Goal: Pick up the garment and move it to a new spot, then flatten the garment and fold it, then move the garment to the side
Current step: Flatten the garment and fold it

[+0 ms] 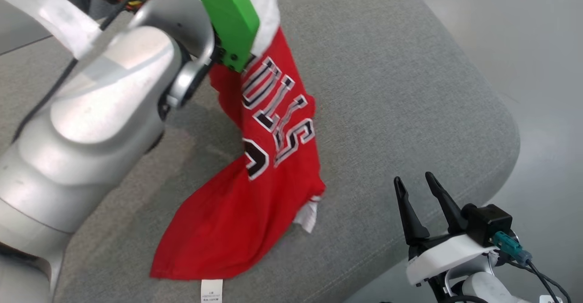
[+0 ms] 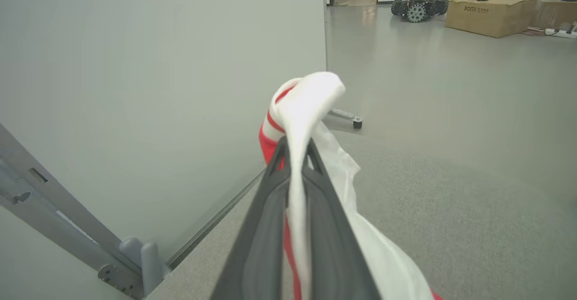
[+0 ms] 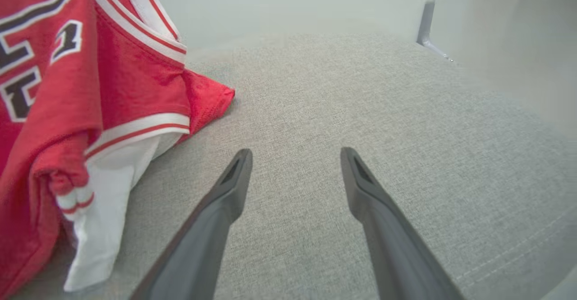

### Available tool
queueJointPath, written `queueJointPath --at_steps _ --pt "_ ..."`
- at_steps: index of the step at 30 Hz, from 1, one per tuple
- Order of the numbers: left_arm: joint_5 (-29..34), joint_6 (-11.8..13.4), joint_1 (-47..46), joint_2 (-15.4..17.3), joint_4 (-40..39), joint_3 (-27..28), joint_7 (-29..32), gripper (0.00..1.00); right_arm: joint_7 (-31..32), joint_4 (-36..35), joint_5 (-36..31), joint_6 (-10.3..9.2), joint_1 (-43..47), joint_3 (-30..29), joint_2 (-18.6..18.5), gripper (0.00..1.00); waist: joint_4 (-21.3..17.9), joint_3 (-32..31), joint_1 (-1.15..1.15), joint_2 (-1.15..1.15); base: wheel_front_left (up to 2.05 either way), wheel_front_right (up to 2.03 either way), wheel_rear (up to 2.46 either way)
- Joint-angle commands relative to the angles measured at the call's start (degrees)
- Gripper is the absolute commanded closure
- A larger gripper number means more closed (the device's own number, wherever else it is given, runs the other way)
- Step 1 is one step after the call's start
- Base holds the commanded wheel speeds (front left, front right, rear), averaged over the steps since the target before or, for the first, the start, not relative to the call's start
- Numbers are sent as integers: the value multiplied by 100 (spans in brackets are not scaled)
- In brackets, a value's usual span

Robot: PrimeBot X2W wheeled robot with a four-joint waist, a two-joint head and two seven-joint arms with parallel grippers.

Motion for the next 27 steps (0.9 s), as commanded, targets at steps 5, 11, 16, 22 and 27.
queueJointPath --at_steps 5,11,16,22,27 --pt "242 9 -328 180 1132 242 -646 100 -17 50 119 -5 21 82 -2 0 -342 291 0 69 0 0 0" --pt "-550 -601 29 -158 2184 613 -946 0 -17 60 52 -6 -132 20 -4 0 -216 328 0 69 0 0 0" --pt "-719 -880 174 -76 2335 568 -741 0 -17 31 -27 -6 -146 -60 -7 0 -18 276 0 69 0 0 0" --pt "-835 -632 836 646 1210 629 -630 0 -17 -40 -285 -6 42 -311 -8 0 280 72 0 69 0 0 0" --pt "-1321 -116 2164 1259 -387 744 -451 0 -17 -93 -431 -6 162 -509 -6 0 508 -62 0 69 0 0 0"
